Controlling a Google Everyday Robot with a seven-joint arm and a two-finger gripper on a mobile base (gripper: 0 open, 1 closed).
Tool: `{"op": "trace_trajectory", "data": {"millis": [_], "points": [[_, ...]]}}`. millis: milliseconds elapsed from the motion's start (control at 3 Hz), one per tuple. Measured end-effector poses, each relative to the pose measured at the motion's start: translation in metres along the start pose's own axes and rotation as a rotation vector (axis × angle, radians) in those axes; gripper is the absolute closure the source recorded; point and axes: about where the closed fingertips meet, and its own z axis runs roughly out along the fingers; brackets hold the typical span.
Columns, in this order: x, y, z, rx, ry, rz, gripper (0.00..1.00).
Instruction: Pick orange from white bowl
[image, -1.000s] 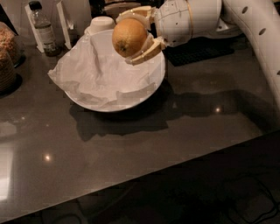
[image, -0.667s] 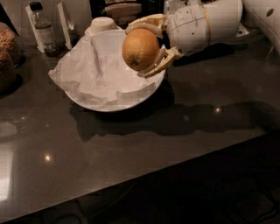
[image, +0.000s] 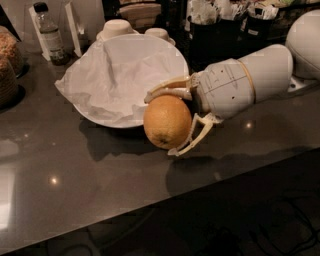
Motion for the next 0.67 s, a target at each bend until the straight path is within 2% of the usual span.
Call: {"op": "trace_trajectory", "data": {"millis": [333, 667], "points": [[0.0027, 0.0059, -0.0042, 0.005, 0.009, 0.010, 1.00], [-0.0071, 0.0043, -0.0045, -0.010, 0.003, -0.013, 1.00]]}}
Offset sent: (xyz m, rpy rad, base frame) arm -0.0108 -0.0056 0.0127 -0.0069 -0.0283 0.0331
